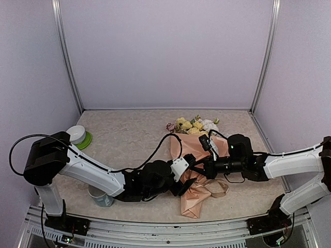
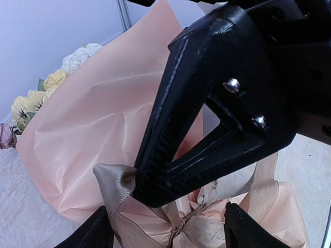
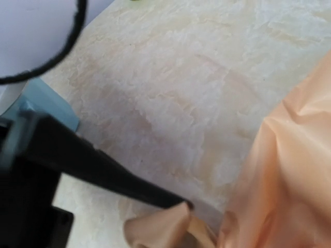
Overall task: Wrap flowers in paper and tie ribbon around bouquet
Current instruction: Cross the half-tied ribbon over the folded bouquet.
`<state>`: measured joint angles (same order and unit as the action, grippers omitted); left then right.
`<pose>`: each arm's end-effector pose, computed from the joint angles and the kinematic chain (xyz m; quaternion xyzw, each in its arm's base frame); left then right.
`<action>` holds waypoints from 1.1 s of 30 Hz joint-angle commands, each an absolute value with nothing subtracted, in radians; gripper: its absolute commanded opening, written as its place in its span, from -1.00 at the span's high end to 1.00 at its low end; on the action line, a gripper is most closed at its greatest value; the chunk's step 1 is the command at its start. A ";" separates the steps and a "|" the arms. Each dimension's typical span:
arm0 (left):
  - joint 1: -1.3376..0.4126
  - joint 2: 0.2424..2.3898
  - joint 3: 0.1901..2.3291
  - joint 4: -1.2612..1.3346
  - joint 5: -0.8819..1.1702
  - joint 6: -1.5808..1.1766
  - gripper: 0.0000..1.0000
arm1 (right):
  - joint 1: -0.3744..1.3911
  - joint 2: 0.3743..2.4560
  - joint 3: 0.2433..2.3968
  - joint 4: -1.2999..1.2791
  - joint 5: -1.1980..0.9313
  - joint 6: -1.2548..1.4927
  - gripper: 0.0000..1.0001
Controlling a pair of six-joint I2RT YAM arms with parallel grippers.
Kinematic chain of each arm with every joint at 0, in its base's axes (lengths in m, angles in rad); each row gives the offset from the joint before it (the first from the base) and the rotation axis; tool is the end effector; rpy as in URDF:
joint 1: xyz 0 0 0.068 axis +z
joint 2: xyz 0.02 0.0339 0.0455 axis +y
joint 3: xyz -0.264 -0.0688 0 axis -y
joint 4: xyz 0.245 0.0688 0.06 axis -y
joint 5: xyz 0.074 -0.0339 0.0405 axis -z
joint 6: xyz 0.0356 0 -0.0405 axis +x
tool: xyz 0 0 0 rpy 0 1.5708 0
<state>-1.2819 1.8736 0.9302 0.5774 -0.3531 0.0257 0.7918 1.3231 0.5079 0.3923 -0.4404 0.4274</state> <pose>0.1233 -0.3717 0.1639 0.4144 0.7044 -0.2107 0.5364 0.1745 0.1984 0.1887 -0.2651 0.7844 0.4537 0.3294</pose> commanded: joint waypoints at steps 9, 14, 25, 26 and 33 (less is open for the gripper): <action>-1.275 1.934 1.013 0.608 -0.381 -0.070 0.44 | 0.799 1.278 0.515 0.386 -0.428 0.432 1.00; -1.272 1.953 1.030 0.603 -0.359 -0.071 0.44 | 0.799 1.271 0.514 0.389 -0.426 0.434 1.00; -1.257 1.977 1.047 0.571 -0.330 -0.088 1.00 | 0.799 1.259 0.510 0.380 -0.424 0.437 1.00; -1.256 1.974 1.044 0.571 -0.323 -0.088 1.00 | 0.799 1.258 0.511 0.374 -0.424 0.437 1.00; -1.250 1.961 1.026 0.583 -0.307 -0.102 1.00 | 0.799 1.180 0.582 0.105 -0.272 0.417 0.33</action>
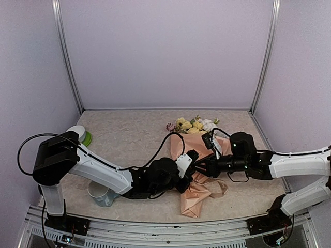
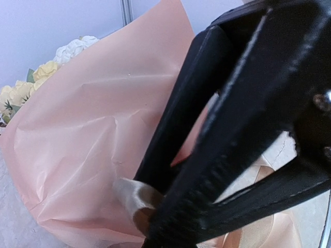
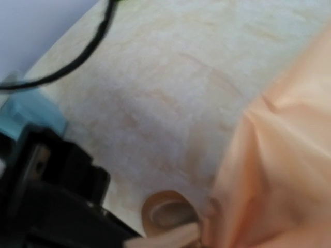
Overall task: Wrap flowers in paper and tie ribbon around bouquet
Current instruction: Cross the half-tied ribbon over the folded bouquet.
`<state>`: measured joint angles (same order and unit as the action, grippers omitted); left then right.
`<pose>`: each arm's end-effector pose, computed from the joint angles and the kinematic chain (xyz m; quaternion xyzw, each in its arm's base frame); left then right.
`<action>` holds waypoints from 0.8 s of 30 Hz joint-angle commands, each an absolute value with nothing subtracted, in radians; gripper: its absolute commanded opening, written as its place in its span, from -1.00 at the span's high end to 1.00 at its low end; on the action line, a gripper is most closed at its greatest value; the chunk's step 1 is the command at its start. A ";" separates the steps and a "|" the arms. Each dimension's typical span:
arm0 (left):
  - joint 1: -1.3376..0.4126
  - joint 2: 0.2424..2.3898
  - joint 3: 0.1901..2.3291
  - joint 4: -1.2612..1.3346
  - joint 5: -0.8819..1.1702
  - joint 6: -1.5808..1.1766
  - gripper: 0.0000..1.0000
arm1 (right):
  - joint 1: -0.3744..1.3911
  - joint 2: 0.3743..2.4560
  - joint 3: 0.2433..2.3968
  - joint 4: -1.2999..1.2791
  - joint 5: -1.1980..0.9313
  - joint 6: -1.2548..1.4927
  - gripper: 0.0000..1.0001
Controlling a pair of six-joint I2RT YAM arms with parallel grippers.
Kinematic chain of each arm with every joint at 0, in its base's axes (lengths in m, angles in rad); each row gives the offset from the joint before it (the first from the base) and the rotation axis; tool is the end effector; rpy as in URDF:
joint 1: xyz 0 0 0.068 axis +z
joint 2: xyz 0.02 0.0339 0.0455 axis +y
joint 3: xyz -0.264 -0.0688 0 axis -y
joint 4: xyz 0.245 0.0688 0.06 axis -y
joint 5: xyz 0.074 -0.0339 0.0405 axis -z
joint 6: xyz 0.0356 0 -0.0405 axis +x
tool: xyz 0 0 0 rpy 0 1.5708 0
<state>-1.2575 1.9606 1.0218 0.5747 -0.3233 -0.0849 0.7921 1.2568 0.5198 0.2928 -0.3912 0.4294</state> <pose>0.1384 -0.3905 0.1571 0.3736 0.7275 -0.2445 0.5209 0.1707 0.1923 0.1984 -0.2517 0.7971 0.4350 0.3349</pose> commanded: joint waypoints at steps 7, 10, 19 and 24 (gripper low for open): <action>-1.244 1.954 1.012 0.601 -0.287 -0.095 1.00 | 0.799 1.021 0.691 -0.453 0.128 0.619 0.17; -1.245 1.957 1.014 0.607 -0.244 -0.091 1.00 | 0.799 1.005 0.692 -0.640 0.212 0.752 0.14; -1.245 1.964 1.023 0.600 -0.205 -0.082 1.00 | 0.798 1.114 0.521 -0.519 0.140 0.849 0.00; -1.247 1.961 1.024 0.591 -0.210 -0.084 1.00 | 0.795 1.241 0.498 -0.373 0.074 0.792 -0.01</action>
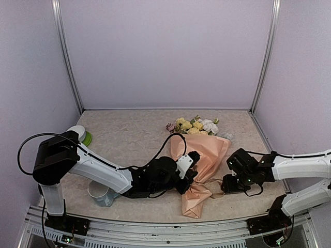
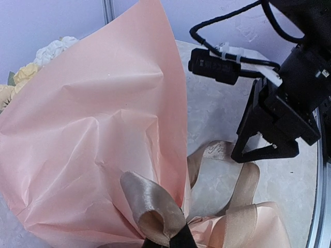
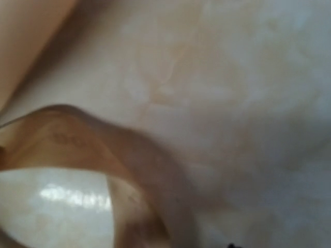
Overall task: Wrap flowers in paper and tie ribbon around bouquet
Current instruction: Cross the half-tied ribbon over the folded bouquet.
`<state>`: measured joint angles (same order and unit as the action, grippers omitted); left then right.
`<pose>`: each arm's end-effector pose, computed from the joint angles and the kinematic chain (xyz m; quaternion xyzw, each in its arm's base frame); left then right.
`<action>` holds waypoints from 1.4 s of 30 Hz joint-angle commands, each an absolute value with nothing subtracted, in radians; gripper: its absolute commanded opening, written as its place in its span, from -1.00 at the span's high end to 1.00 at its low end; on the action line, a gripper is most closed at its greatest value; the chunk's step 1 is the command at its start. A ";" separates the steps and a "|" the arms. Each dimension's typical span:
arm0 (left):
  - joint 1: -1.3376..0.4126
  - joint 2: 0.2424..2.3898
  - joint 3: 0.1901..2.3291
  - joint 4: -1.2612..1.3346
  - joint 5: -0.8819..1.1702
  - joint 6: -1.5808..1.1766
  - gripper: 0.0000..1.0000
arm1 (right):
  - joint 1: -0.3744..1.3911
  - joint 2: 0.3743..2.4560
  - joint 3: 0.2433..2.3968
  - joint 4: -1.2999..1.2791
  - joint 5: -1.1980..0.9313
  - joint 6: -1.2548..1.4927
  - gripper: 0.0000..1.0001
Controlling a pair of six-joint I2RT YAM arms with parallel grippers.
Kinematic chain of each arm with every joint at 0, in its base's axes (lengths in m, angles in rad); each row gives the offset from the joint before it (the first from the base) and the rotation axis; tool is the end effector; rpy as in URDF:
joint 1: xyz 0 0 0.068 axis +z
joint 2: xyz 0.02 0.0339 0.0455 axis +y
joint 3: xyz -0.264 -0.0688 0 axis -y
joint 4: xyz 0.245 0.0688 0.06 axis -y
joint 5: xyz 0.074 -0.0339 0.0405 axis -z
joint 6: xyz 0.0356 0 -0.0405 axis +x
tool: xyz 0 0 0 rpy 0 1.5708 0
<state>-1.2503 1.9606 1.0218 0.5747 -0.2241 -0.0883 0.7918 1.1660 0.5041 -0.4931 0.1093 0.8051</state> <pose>0.1383 -0.3914 0.1568 0.3961 0.7188 -0.2776 0.4993 0.1365 0.1327 0.1528 0.0178 0.9769 0.1103 0.1821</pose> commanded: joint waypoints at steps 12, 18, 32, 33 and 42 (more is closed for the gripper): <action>-1.256 1.965 1.032 0.589 -0.208 -0.058 1.00 | 0.796 1.081 0.550 -0.527 0.173 0.807 1.00; -1.261 1.977 1.046 0.602 -0.172 -0.040 1.00 | 0.798 0.808 0.581 -0.411 -0.133 0.577 1.00; -1.273 1.948 0.993 0.640 -0.206 -0.040 1.00 | 0.768 1.244 0.966 -0.141 -0.122 0.434 1.00; -1.275 1.944 0.988 0.643 -0.210 -0.045 1.00 | 0.754 1.292 1.001 -0.141 -0.134 0.434 1.00; -1.285 1.939 0.967 0.658 -0.252 -0.044 1.00 | 0.736 1.535 1.133 -0.099 -0.217 0.339 1.00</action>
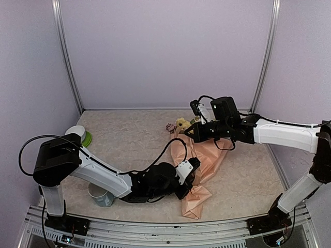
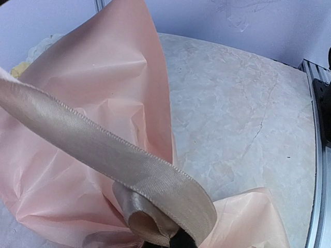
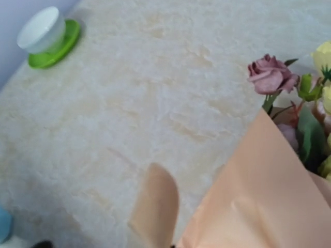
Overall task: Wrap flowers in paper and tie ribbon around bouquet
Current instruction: Cross the half-tied ribbon over the folded bouquet.
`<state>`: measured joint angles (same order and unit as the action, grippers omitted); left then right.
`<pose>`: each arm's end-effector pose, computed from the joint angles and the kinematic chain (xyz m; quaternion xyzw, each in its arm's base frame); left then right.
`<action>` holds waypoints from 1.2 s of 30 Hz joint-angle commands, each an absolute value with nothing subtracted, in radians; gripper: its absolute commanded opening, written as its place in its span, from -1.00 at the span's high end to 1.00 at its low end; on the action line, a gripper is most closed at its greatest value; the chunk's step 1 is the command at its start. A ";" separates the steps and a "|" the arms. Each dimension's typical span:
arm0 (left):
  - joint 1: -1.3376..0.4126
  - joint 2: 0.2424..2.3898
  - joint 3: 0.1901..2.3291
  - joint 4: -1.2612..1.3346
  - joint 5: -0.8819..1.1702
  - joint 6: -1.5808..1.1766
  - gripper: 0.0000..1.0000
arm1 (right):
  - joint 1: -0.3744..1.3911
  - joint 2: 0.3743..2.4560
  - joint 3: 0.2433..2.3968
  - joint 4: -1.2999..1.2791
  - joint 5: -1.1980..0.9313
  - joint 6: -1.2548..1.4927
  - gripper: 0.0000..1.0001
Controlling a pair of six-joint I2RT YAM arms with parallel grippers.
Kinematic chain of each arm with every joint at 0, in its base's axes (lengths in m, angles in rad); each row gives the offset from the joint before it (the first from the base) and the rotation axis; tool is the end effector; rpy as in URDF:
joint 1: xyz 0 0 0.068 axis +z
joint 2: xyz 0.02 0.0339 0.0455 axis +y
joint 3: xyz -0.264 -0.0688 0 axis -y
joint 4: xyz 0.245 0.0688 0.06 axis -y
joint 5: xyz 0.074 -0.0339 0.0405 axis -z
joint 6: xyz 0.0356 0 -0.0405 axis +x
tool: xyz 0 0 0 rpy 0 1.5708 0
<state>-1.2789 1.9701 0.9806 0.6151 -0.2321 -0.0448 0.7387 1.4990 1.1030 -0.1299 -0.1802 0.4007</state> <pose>0.1254 -0.3888 0.1452 0.4218 0.7072 -0.2683 0.5001 0.2504 0.2367 0.2829 -0.1894 0.8432 0.3337 0.3764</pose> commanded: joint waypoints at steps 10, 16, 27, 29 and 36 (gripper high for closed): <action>-1.286 1.945 0.977 0.656 -0.262 -0.034 1.00 | 0.695 1.789 1.253 -0.042 -0.400 0.220 1.00; -1.290 1.946 0.978 0.647 -0.288 -0.038 1.00 | 0.739 1.899 1.380 -0.094 -0.526 0.154 1.00; -1.291 1.962 0.989 0.645 -0.269 -0.021 1.00 | 0.757 1.899 1.369 -0.070 -0.674 0.146 0.99; -1.292 1.961 0.990 0.644 -0.278 -0.023 1.00 | 0.763 1.915 1.400 -0.106 -0.685 0.148 0.58; -1.290 1.957 0.977 0.652 -0.265 -0.023 1.00 | 0.719 1.797 1.345 -0.164 -0.585 0.191 -0.58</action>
<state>-1.2846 1.9701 0.9802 0.6231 -0.2722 -0.0364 0.7452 1.8996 1.3720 -0.1196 -0.6170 0.1696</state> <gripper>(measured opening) 0.008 0.760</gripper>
